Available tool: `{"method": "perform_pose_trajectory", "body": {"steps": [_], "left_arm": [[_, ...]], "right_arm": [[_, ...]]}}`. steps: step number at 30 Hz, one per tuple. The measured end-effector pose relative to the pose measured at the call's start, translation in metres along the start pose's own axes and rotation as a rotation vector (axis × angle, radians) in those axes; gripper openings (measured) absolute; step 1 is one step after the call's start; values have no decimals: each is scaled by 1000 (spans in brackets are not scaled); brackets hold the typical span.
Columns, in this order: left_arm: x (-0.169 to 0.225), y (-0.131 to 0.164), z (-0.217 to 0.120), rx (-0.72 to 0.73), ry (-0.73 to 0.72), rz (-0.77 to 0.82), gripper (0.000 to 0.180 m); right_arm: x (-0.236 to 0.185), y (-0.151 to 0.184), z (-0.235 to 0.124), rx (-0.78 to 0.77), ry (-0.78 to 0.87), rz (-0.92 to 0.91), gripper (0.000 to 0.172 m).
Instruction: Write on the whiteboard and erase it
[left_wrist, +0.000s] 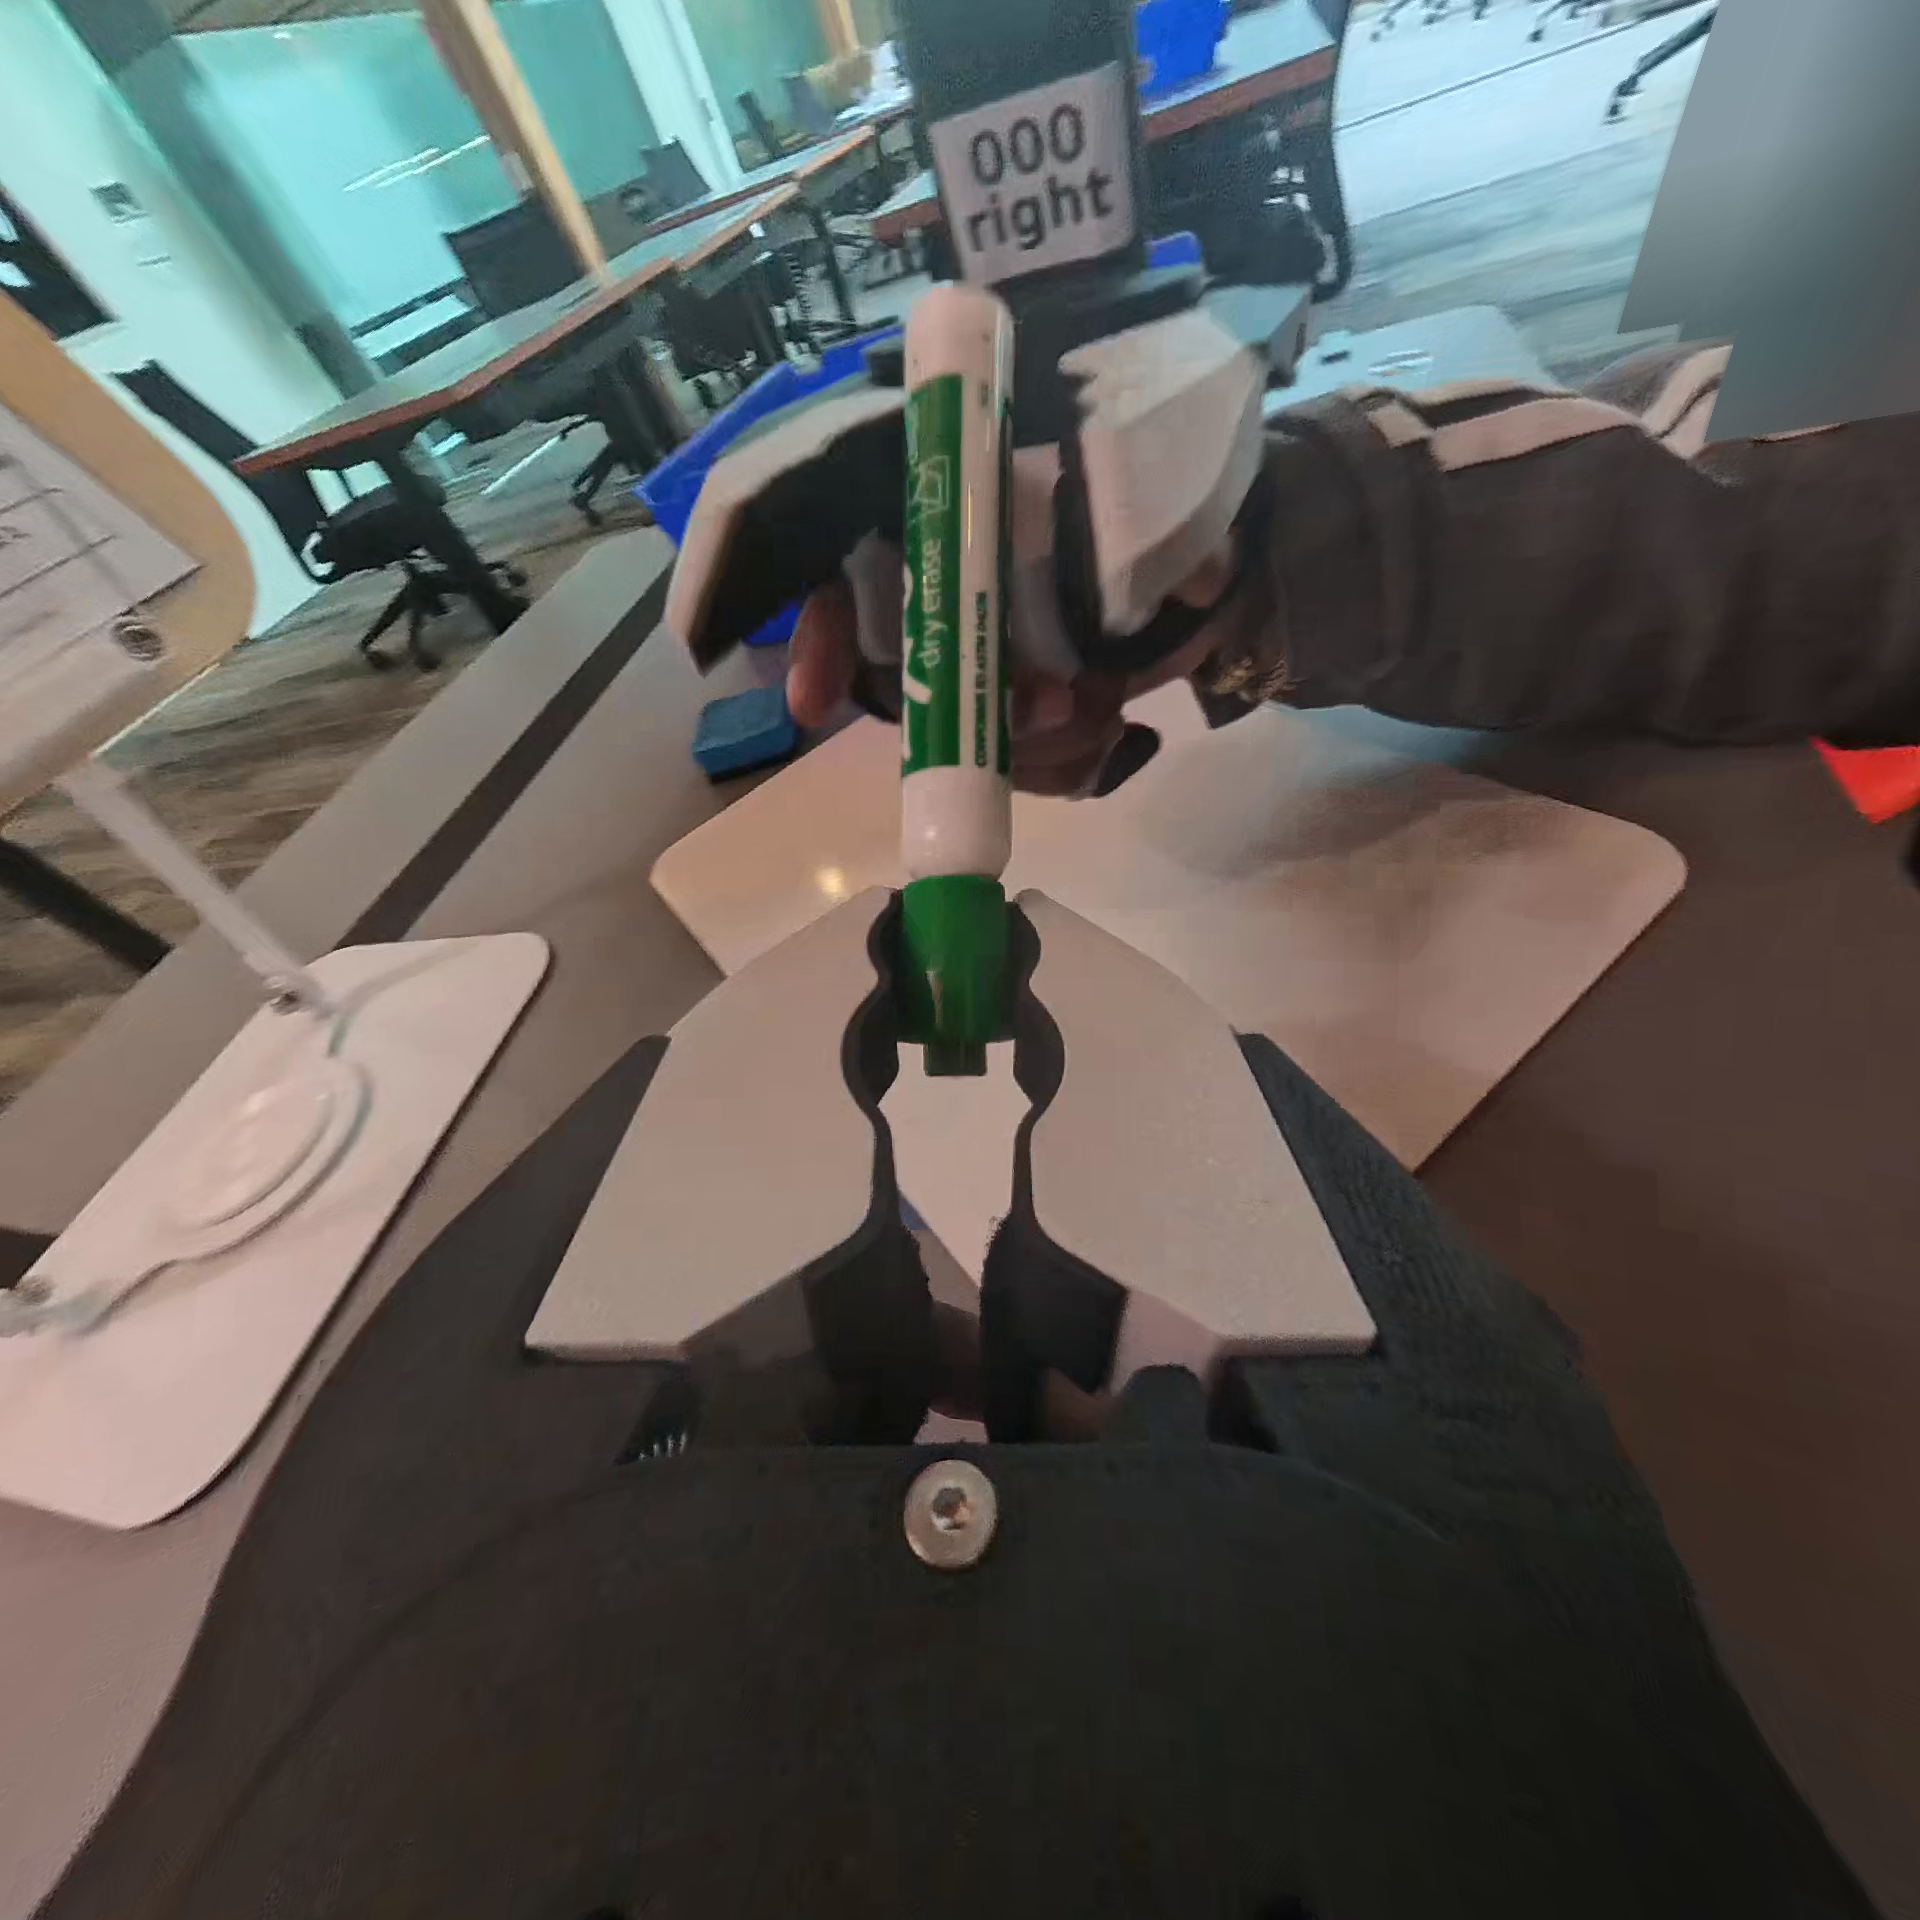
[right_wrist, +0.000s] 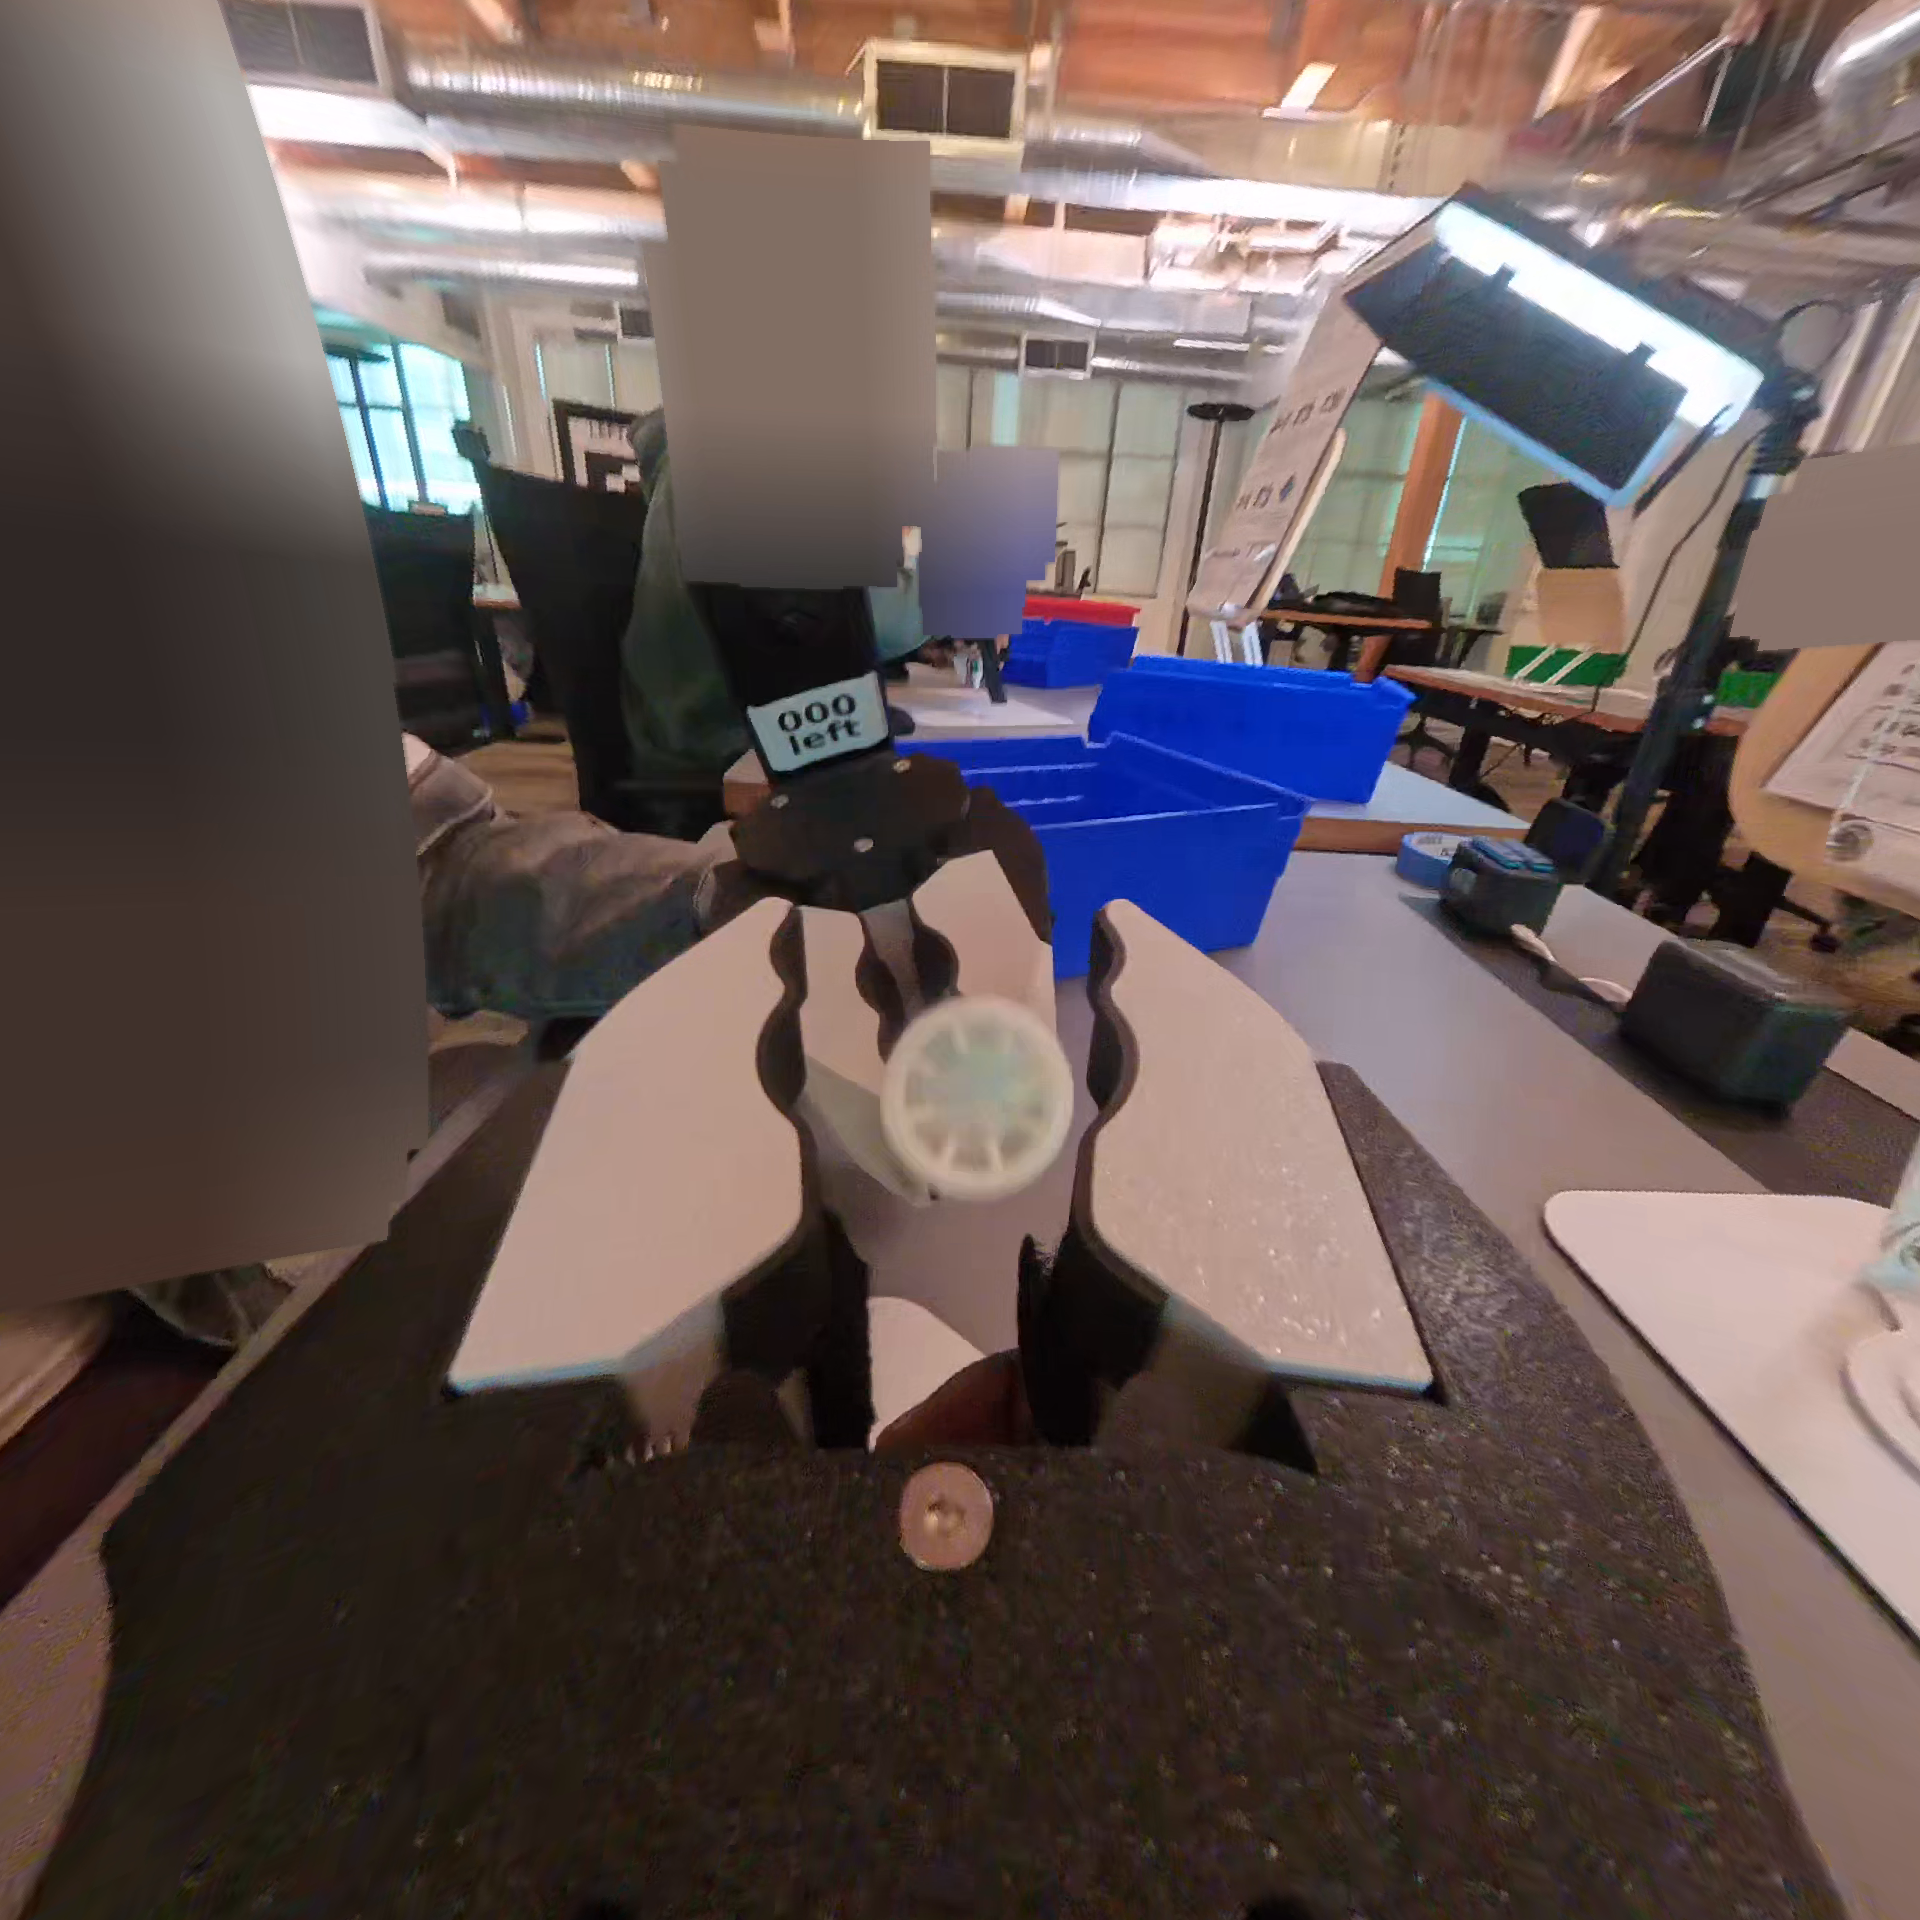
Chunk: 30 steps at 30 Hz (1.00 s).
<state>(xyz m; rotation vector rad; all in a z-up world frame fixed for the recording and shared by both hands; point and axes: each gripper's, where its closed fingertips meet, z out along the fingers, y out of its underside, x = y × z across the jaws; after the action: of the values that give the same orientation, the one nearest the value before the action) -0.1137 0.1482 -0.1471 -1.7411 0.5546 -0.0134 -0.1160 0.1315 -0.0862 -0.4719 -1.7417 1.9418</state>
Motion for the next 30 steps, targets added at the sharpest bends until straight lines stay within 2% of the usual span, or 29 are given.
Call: {"method": "perform_pose_trajectory", "body": {"steps": [2,5,8,12,15,17,18,19,23,26,30], "left_arm": [[7,0,0,21,32,-10,17],[14,3,3,49,75,-77,17],[17,-1,3,103,107,-125,17],[17,-16,-2,215,138,-208,17],[16,-16,-7,240,146,-215,17],[17,-18,-9,255,162,-219,17],[19,-17,-9,248,172,-214,17],[20,-16,-8,235,169,-202,17],[19,-7,-4,170,138,-173,17],[14,-6,-3,154,82,-142,24],[12,2,-2,80,17,-22,16]], "right_arm": [[-5,7,7,-4,-25,-22,37],[-15,2,12,82,-98,38,37],[-20,-2,15,122,-113,24,37],[-26,12,24,20,-121,-16,40],[-26,8,25,32,-104,-30,40],[-22,5,21,44,-81,-37,30],[-21,5,19,39,-78,-43,21],[-22,6,19,32,-87,-48,20],[-22,14,19,-46,-79,-53,19],[-21,14,21,-28,-70,-45,19],[-18,19,23,-40,-55,-39,19]]}}
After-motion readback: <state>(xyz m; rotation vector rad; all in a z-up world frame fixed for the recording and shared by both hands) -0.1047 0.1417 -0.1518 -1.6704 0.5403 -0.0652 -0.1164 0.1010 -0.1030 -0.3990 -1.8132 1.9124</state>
